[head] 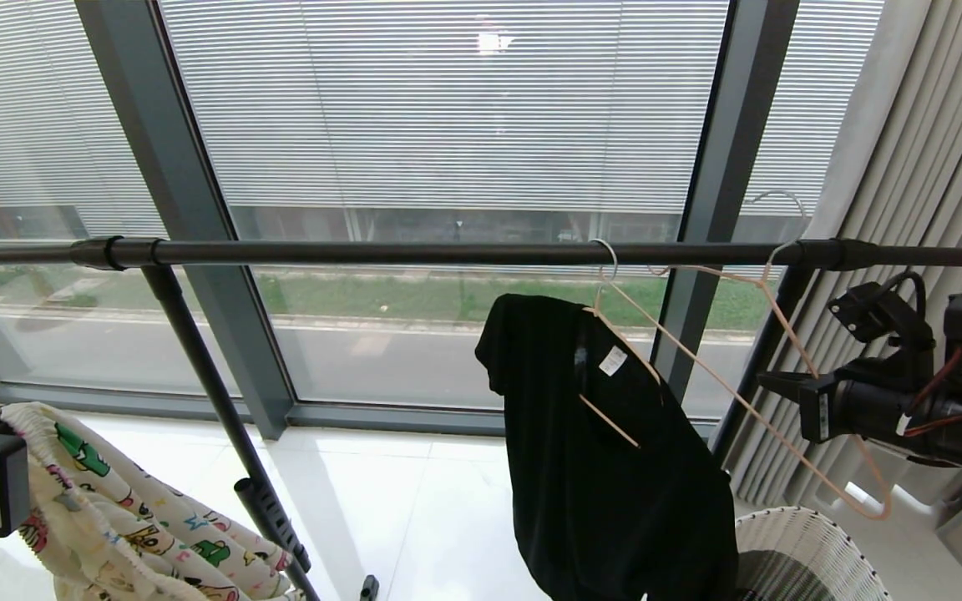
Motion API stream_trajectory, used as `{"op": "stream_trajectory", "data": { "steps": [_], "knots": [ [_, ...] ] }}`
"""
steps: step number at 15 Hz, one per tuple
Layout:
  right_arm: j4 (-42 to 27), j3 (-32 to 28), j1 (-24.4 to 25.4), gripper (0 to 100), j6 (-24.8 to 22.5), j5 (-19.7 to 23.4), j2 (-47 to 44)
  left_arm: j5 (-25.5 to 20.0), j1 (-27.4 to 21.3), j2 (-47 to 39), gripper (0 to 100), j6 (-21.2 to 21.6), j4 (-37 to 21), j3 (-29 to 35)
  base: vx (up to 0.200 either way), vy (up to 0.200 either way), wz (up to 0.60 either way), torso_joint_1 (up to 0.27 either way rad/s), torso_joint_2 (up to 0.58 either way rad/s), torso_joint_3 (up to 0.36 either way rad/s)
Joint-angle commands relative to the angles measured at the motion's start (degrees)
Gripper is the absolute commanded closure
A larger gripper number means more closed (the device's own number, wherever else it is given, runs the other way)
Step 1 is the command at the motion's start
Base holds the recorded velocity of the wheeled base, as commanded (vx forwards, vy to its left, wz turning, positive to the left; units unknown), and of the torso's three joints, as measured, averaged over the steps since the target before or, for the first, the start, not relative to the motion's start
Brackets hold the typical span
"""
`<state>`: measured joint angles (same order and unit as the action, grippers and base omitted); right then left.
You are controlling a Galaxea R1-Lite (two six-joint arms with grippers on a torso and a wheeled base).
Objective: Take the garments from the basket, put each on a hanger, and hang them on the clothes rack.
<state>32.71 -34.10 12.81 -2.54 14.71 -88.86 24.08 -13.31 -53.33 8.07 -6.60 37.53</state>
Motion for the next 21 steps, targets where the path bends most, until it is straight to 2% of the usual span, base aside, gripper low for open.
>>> {"op": "stream_trajectory", "data": {
  "steps": [1,6,8,11,15,17,21],
  "knots": [
    [-0.01,3.42,0.2,100,-0.01,-0.3,5.19,0.09,0.04,0.16,100,0.02,0.0,-0.09,0.0,0.0,0.0,0.0,0.0,0.0],
    [-0.01,8.87,0.2,100,-0.1,-1.71,12.3,0.18,0.04,1.3,100,0.19,0.0,-2.03,0.0,0.0,0.0,0.0,0.0,0.0],
    [-0.1,10.98,0.2,100,-0.1,-2.59,15.2,0.45,0.22,2.71,100,1.95,0.09,-3.52,-0.2,0.0,0.0,0.002,0.0,0.005],
    [-0.45,12.74,0.2,100,-0.19,-2.76,17.31,0.45,0.22,3.32,100,2.04,0.09,-3.52,-0.2,0.0,0.0,-0.002,0.0,0.001],
    [-0.45,12.92,0.2,100,-0.36,-2.76,18.11,0.45,0.13,3.24,100,2.21,0.09,-3.35,-0.2,0.0,0.0,0.001,0.0,0.004],
    [-1.07,13.0,0.28,100,-0.45,-2.67,18.72,0.45,0.13,3.32,100,4.15,0.09,-3.52,-0.2,0.0,0.0,0.002,0.0,0.005],
    [-5.99,12.92,4.15,100,-0.45,-2.41,22.68,0.45,0.04,3.06,100,4.5,0.09,-3.52,-0.2,0.0,0.0,0.004,0.0,0.0]
  ]
}}
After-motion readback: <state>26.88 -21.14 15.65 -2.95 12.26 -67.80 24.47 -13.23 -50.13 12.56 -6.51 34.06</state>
